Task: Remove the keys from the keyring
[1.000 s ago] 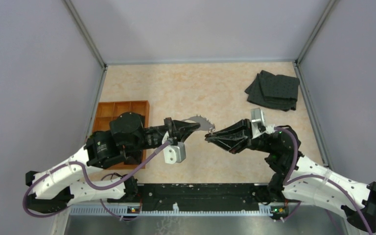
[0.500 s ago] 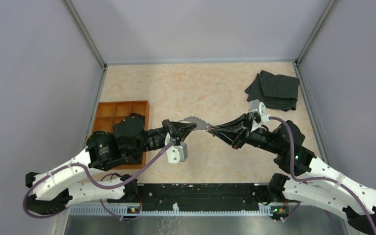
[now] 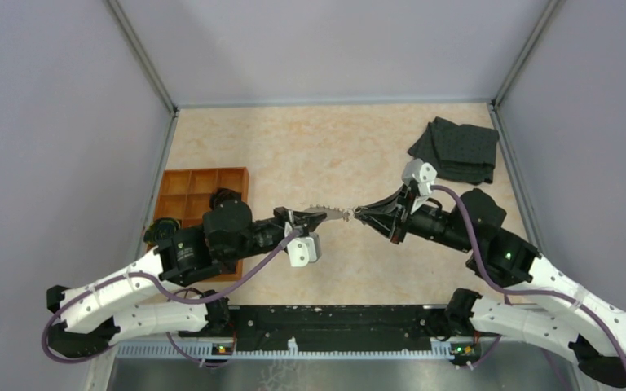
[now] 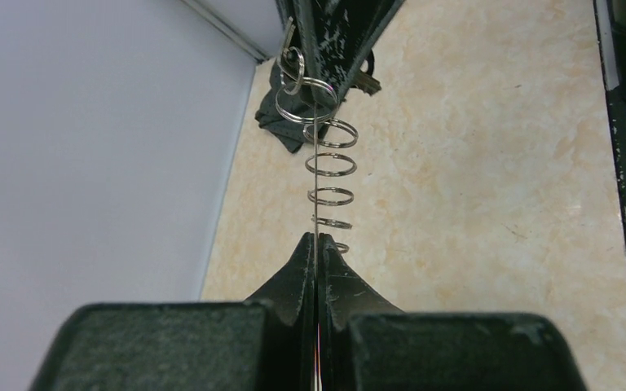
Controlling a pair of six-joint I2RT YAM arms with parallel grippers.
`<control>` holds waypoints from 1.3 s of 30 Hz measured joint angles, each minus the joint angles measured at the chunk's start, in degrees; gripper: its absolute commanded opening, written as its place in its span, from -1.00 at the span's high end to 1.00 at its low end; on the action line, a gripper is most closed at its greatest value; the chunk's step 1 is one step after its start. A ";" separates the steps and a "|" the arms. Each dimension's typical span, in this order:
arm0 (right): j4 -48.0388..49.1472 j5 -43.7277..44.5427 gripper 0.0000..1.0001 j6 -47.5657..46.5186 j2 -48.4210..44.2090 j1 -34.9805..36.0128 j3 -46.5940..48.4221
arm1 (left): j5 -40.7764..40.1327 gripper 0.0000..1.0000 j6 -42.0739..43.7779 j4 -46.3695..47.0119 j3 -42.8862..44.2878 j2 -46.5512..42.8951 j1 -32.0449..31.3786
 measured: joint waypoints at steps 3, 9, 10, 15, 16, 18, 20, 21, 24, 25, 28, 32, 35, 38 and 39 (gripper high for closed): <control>-2.38 0.11 1.00 -1.44 0.83 0.02 1.79 | 0.00 1.00 -2.54 1.31 -2.38 -0.48 0.00; -6.99 -0.02 1.00 -4.42 2.82 0.00 4.04 | -0.94 1.00 -9.11 3.52 -6.08 -0.61 0.00; -7.69 0.00 1.00 -4.85 3.10 0.00 4.42 | -1.09 1.00 -10.21 3.69 -6.45 -0.61 0.00; -10.67 0.31 1.00 -6.75 3.87 0.00 5.99 | -0.50 1.00 -16.52 6.49 -8.61 -0.59 0.00; -11.02 0.28 1.00 -7.21 4.00 0.02 6.32 | -0.17 1.00 -17.77 7.41 -9.20 -0.59 0.00; -11.72 0.02 1.00 -7.78 4.39 0.02 6.95 | 0.79 1.00 -20.04 9.73 -10.71 -0.63 0.00; -12.72 -0.24 1.00 -8.17 4.94 0.02 7.52 | 1.79 1.00 -22.16 11.39 -11.91 -0.79 0.00; -13.25 -0.35 1.00 -8.44 5.27 0.02 7.85 | 2.38 1.00 -23.28 12.00 -12.33 -0.94 0.00; -14.38 -0.20 1.00 -8.96 5.92 0.02 8.66 | 3.78 1.00 -26.10 12.79 -12.57 -1.31 0.00; -14.73 -0.13 1.00 -9.09 5.99 0.02 8.94 | 4.07 1.00 -27.10 13.00 -12.55 -1.40 0.00; -15.58 -0.22 1.00 -9.22 6.10 0.15 10.03 | 4.74 1.00 -29.62 13.42 -12.48 -1.31 0.02; -16.15 0.04 1.00 -9.64 6.10 0.39 10.58 | 5.16 1.00 -32.41 12.72 -11.13 -0.42 0.02; -16.15 0.63 1.00 -9.99 6.29 0.39 10.58 | 5.25 1.00 -34.29 10.93 -9.11 0.98 0.07; -16.24 1.07 1.00 -10.10 6.58 0.39 10.86 | 5.44 1.00 -35.98 9.66 -7.78 1.75 0.28; -16.15 1.29 1.00 -10.14 6.67 0.44 10.88 | 5.44 1.00 -36.41 9.25 -7.45 1.88 0.37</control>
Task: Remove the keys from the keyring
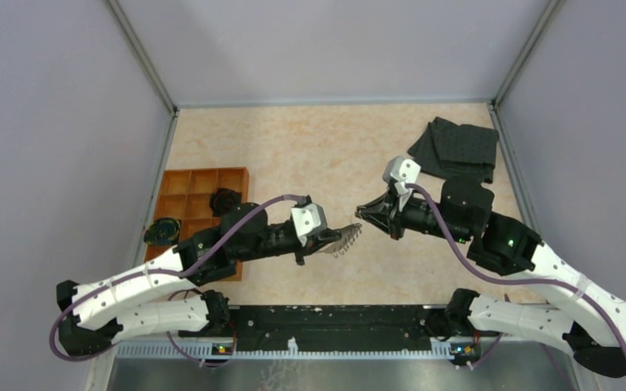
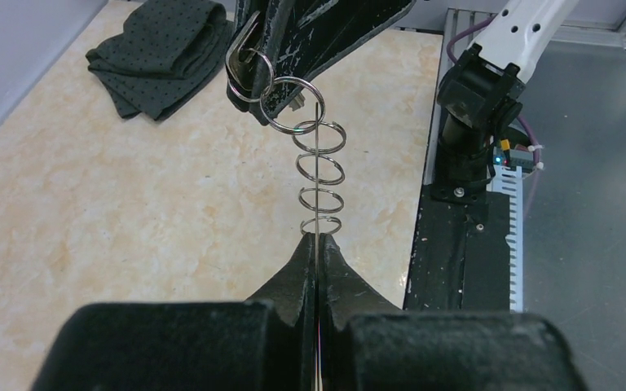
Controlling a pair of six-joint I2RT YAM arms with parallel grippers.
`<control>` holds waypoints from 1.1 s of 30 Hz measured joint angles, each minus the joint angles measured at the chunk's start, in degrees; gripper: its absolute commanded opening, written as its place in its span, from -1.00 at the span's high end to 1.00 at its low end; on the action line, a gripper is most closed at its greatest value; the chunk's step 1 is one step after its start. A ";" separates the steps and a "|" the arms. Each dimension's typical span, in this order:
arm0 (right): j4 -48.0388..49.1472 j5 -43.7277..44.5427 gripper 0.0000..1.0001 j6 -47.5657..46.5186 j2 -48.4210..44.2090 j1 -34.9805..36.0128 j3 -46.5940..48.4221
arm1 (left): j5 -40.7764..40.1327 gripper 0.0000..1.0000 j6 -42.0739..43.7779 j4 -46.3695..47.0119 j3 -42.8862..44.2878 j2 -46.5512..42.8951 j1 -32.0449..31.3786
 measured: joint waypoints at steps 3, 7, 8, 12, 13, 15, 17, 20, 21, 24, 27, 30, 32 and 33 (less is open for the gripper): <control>-0.09 0.79 1.00 -0.09 0.13 0.28 0.02 | 0.00 1.00 -1.36 -1.79 1.42 0.57 0.46; -0.24 1.33 1.00 -0.42 0.24 0.35 0.02 | -0.02 1.00 -2.80 -3.15 2.91 1.51 1.16; -0.26 1.42 1.00 -0.46 0.24 0.35 0.02 | -0.02 1.00 -3.08 -3.50 3.23 1.70 1.33; -0.48 2.32 1.00 -0.66 0.28 0.85 0.02 | -0.02 1.00 -3.89 -5.25 4.50 2.73 2.25; -0.48 2.56 1.00 -0.76 0.28 0.94 0.02 | 0.00 1.00 -3.98 -5.60 4.66 2.93 2.51; -0.61 3.28 1.00 -0.98 0.28 1.09 0.02 | 0.00 1.00 -4.20 -6.10 4.74 3.08 3.06; -0.87 3.98 1.00 -1.22 0.28 1.14 0.02 | 0.02 1.00 -4.92 -6.32 4.76 3.28 3.67; -1.29 4.76 1.00 -1.46 0.28 1.16 0.02 | 0.26 1.00 -5.62 -6.84 4.76 3.32 4.66; -1.36 4.76 1.00 -1.46 0.28 1.18 0.02 | 0.31 1.00 -5.86 -6.99 4.79 3.32 4.98; -1.36 4.90 1.00 -1.49 0.28 1.31 0.02 | 0.76 1.00 -6.67 -7.26 4.87 3.50 6.23; -1.46 4.90 1.00 -1.49 0.28 1.46 0.02 | 1.75 1.00 -7.30 -7.41 4.87 3.54 7.80; -1.68 4.92 1.00 -1.49 0.28 1.51 0.22 | 3.93 1.00 -8.28 -7.41 4.87 3.54 9.99; -1.77 4.90 1.00 -1.49 0.28 1.84 0.39 | 6.45 1.00 -9.01 -6.95 4.87 3.54 11.76; -1.77 4.92 1.00 -1.49 0.28 2.14 0.39 | 7.74 1.00 -9.42 -6.80 4.87 3.54 12.57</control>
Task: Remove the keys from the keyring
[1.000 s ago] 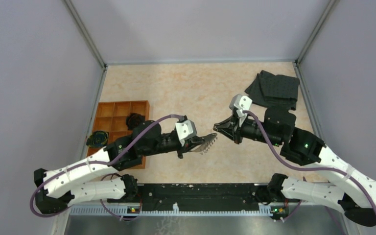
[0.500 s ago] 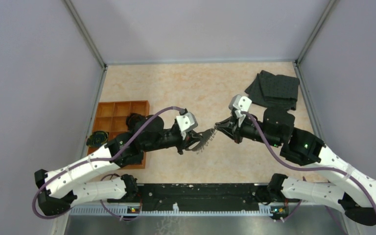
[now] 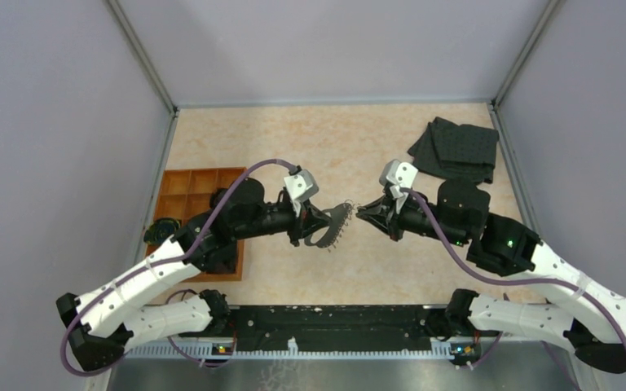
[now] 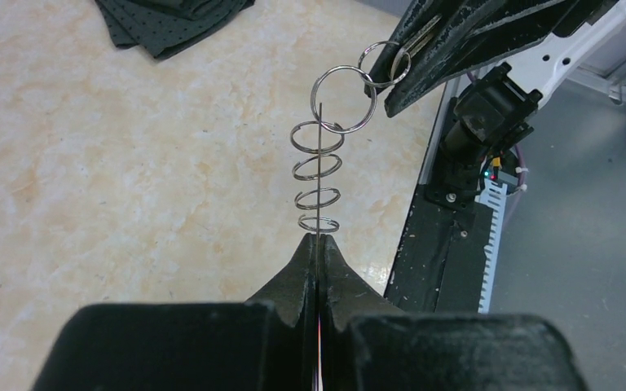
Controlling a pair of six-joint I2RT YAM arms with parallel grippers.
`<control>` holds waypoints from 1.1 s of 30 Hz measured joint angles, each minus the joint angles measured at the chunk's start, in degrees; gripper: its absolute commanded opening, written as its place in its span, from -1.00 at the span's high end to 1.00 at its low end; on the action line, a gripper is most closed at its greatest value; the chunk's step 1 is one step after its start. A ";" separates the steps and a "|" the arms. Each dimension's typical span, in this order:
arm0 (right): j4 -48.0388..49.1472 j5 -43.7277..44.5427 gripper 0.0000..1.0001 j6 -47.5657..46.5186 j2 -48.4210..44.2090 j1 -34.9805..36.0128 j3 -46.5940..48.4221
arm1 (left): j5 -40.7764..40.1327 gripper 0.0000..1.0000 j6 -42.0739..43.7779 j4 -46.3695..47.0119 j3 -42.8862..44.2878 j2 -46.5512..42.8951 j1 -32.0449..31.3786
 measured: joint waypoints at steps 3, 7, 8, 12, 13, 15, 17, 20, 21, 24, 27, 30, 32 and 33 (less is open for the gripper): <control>-0.02 0.04 1.00 0.00 0.20 0.55 0.00 | 3.30 1.00 -0.92 0.48 0.00 0.00 2.05; -0.02 0.02 1.00 -0.02 0.44 0.90 0.02 | 6.43 1.00 -2.08 0.83 0.00 0.00 3.74; -0.02 0.02 1.00 -0.04 0.48 0.96 0.02 | 7.17 1.00 -2.34 0.98 0.00 0.00 4.09; -0.17 0.07 1.00 -0.13 0.90 1.31 0.55 | 9.64 1.00 -3.21 1.09 -0.02 0.00 5.42; -0.31 0.22 1.00 -0.26 1.03 1.31 0.83 | 10.27 1.00 -3.32 1.14 -0.04 0.00 5.73; -0.37 0.46 1.00 -0.37 1.11 1.31 1.31 | 11.32 1.00 -3.45 2.01 -0.48 -0.02 6.05; -0.46 0.68 1.00 -0.46 1.14 1.31 1.77 | 12.20 1.00 -3.48 3.17 -1.46 -0.07 6.10; -0.52 0.92 1.00 -0.46 1.51 1.31 2.27 | 14.19 1.00 -3.61 5.81 -4.07 -0.31 6.08; -0.63 0.94 1.00 -0.46 1.79 1.33 2.27 | 14.69 1.00 -3.69 6.40 -4.79 -0.42 6.08; -1.36 1.11 1.00 -0.46 2.71 1.49 2.58 | 15.65 1.00 -4.35 8.24 -6.97 -0.74 6.10; -2.47 1.14 1.00 -0.48 3.41 1.68 3.30 | 16.52 1.00 -4.92 10.82 -8.96 -1.01 6.10; -3.54 1.51 1.00 -0.59 4.02 2.14 4.33 | 16.68 0.99 -5.14 13.53 -10.67 -1.64 6.10; -4.46 1.88 1.00 -0.94 4.57 2.58 5.31 | 16.63 0.85 -5.11 14.73 -11.39 -2.10 6.10; -4.85 2.01 1.00 -0.98 4.90 2.78 5.95 | 16.63 0.83 -5.05 15.41 -11.78 -2.32 6.10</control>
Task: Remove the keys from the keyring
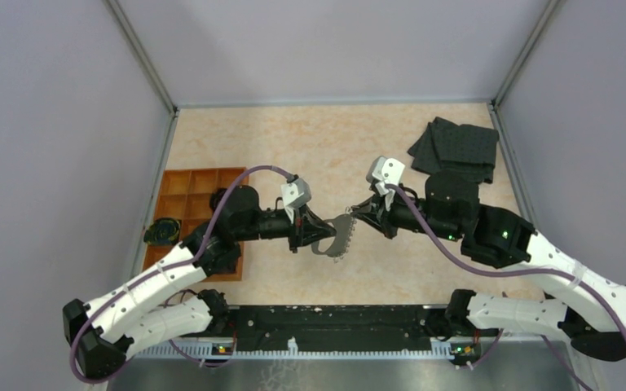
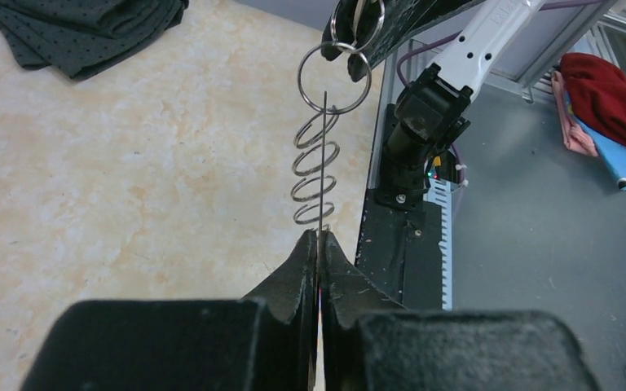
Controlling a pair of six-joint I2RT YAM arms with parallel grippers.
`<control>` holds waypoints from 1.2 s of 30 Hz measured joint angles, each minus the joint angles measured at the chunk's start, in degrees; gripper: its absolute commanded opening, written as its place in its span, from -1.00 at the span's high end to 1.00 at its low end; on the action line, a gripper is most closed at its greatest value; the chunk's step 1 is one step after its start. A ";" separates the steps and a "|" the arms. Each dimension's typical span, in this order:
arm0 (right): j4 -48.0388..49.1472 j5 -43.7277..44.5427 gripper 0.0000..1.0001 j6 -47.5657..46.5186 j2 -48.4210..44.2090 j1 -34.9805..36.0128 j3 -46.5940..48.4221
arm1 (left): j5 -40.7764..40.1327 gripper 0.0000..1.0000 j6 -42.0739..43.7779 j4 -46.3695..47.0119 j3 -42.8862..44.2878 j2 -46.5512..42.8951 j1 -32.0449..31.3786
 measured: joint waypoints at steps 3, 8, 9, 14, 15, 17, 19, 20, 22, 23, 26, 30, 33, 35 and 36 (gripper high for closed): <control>-0.24 0.66 1.00 -0.39 0.74 0.63 1.44 | 0.11 0.70 0.48 0.98 -0.63 -0.07 0.00; -0.17 1.66 1.00 -1.05 1.31 2.27 3.06 | 0.74 0.47 1.77 2.47 -1.46 0.04 0.00; -0.28 1.92 1.00 -1.25 1.42 2.56 3.30 | 0.72 0.44 2.05 2.84 -1.60 0.04 0.00; -0.66 3.04 1.00 -1.64 2.16 3.26 3.82 | 0.85 0.21 2.51 6.82 -4.28 -1.20 0.00; -0.74 3.17 1.00 -1.70 2.25 3.34 3.82 | 0.94 0.19 2.56 7.58 -4.94 -1.75 0.00; -1.27 3.39 1.00 -1.92 2.43 3.52 3.93 | 1.16 0.15 2.75 9.11 -5.92 -2.95 0.00; -1.60 3.61 1.00 -2.03 2.78 3.80 4.39 | 1.40 0.09 2.95 10.60 -6.12 -3.76 0.00; -1.60 3.63 1.00 -2.08 2.91 4.02 4.57 | 1.55 0.06 3.17 11.39 -6.14 -4.15 0.00; -1.75 3.67 1.00 -2.32 3.06 4.50 4.79 | 2.01 0.02 3.45 12.98 -6.14 -4.85 0.00; -1.79 3.76 1.00 -2.43 3.10 4.70 4.90 | 2.25 0.01 3.56 13.73 -6.14 -5.11 0.00; -2.05 3.76 1.00 -2.49 3.17 5.16 4.92 | 2.64 -0.03 3.98 15.43 -6.14 -5.35 0.00; -2.19 3.76 1.00 -2.54 3.74 5.95 4.92 | 3.23 -0.04 4.46 17.42 -6.19 -5.33 0.00; -2.58 3.65 1.00 -2.73 4.48 6.82 5.29 | 3.93 -0.03 4.59 19.26 -6.19 -5.18 0.00; -2.56 3.80 1.00 -2.91 4.81 7.45 5.35 | 4.13 -0.02 4.70 20.37 -6.21 -4.81 -0.02; -2.62 3.82 1.00 -2.93 4.90 7.69 5.40 | 4.15 -0.01 4.70 20.81 -6.21 -4.55 -0.07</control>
